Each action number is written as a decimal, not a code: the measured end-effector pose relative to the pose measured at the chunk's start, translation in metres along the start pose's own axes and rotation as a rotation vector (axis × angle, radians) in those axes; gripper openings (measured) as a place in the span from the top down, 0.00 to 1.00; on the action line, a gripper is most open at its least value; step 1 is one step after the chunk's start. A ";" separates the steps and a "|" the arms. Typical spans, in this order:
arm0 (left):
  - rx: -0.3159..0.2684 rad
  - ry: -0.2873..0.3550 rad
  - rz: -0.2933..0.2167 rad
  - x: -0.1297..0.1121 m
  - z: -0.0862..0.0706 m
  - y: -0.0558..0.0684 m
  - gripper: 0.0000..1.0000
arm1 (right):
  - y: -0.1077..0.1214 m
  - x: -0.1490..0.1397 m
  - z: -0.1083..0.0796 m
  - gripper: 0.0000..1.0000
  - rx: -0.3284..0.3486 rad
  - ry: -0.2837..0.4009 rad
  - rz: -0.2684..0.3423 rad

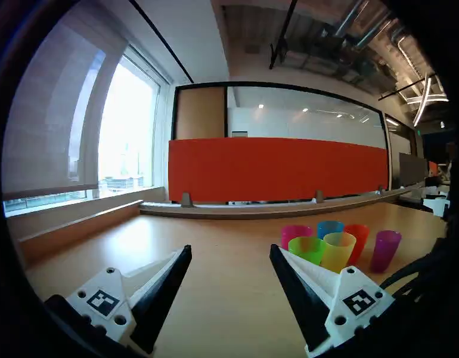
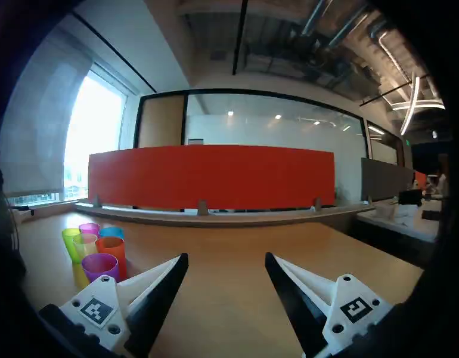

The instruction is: Pour water

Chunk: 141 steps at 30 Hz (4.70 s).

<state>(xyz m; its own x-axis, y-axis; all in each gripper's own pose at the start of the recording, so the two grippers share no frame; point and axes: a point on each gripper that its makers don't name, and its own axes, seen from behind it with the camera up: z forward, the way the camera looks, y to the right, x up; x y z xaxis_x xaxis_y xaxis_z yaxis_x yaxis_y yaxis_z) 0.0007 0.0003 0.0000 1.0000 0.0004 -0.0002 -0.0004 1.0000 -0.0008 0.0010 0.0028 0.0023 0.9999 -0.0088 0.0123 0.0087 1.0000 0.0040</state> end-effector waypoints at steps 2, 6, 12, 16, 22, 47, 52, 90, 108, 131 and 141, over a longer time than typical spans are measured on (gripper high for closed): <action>-0.010 0.002 0.005 0.009 0.000 0.004 0.03 | -0.002 0.010 0.001 0.00 0.013 0.007 -0.008; -0.057 0.008 0.021 0.029 0.002 0.017 0.03 | -0.005 0.026 0.003 0.00 0.035 -0.002 -0.031; -0.132 -0.014 0.027 0.049 0.005 0.037 0.02 | -0.007 0.051 0.006 0.00 0.048 -0.022 -0.050; -0.177 -0.038 0.026 0.056 0.006 0.047 0.02 | -0.009 0.069 0.007 0.00 0.064 -0.028 -0.043; -0.238 -0.074 0.038 0.061 0.010 0.058 0.02 | -0.012 0.081 0.008 0.00 0.097 -0.050 -0.029; -0.473 -0.261 0.181 0.033 0.013 0.087 0.02 | -0.087 0.068 0.002 0.00 0.493 -0.260 -0.162; -0.521 -0.312 0.198 0.019 0.015 0.093 0.03 | -0.094 0.062 0.003 0.00 0.534 -0.310 -0.176; -0.691 -0.542 0.262 -0.054 0.071 0.128 0.02 | -0.165 0.058 0.061 0.00 0.712 -0.388 -0.324; -0.732 -0.586 0.300 -0.063 0.091 0.145 0.02 | -0.201 0.042 0.101 0.00 0.794 -0.429 -0.357; -0.742 -0.594 0.301 -0.069 0.100 0.149 0.13 | -0.224 0.033 0.112 0.00 0.830 -0.432 -0.374; -0.727 -0.556 0.287 -0.054 0.097 0.144 0.13 | -0.241 0.025 0.123 0.00 0.860 -0.462 -0.396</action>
<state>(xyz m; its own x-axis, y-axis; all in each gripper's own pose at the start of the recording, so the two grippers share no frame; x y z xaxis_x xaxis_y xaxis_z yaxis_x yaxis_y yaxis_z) -0.0532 0.1448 0.0973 0.8185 0.4326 0.3780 -0.0579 0.7167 -0.6950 0.0224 -0.2384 0.1247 0.8240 -0.5158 0.2346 0.1409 0.5876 0.7968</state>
